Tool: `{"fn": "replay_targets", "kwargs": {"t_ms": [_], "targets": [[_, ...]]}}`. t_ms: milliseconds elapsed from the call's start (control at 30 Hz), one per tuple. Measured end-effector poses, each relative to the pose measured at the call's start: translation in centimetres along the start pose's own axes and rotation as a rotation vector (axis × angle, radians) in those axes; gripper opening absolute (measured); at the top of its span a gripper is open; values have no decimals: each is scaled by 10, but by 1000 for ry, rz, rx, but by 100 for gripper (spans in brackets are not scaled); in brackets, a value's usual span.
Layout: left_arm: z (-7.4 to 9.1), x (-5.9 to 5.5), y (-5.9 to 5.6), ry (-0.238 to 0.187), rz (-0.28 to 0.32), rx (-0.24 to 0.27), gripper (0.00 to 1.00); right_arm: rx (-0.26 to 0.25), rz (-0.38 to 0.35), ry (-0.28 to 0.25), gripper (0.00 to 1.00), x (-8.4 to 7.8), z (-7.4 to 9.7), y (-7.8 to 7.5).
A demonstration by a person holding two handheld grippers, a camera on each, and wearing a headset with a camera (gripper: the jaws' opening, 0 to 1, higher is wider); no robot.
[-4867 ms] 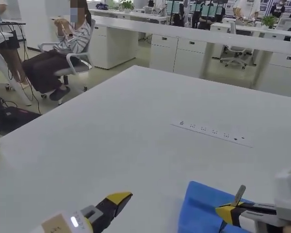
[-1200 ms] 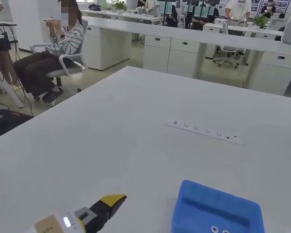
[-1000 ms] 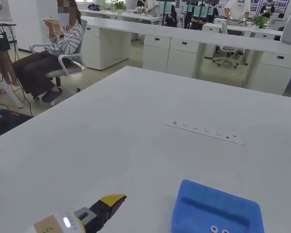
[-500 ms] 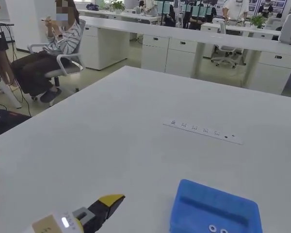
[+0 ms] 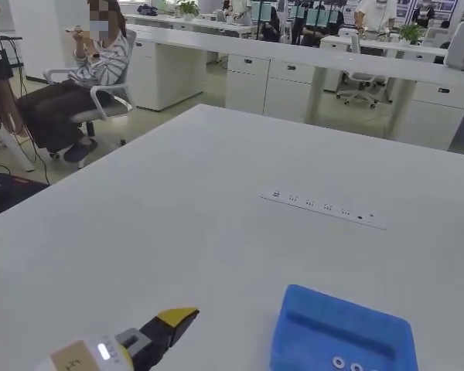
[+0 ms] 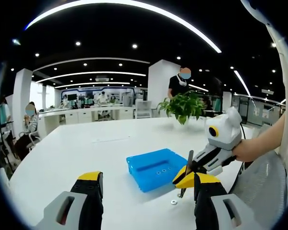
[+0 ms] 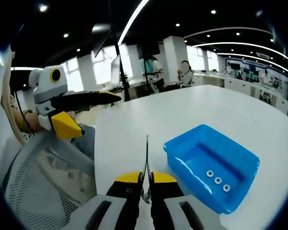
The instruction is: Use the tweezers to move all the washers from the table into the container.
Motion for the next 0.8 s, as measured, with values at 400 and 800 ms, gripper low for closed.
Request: {"fn": "replay_targets", "kwargs": {"t_ms": [400,800], "targets": [[0,0,1,-4,4,5,78,4,-15,-61,3,31,11,-5],[0,1,1,-4,3,6,78,-7,-11,-96,3,56,14,-21]]}}
Point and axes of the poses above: the centre of the closed fingertips' face, and the gripper's own axes: z roughly backward along the fingers, y roughly to its left, x roughly out of its top, the point moved 7 cm from there along z, roughly backward along the fingers, and after that the axes turned 8 degrees about x, right-handed, at the moved point
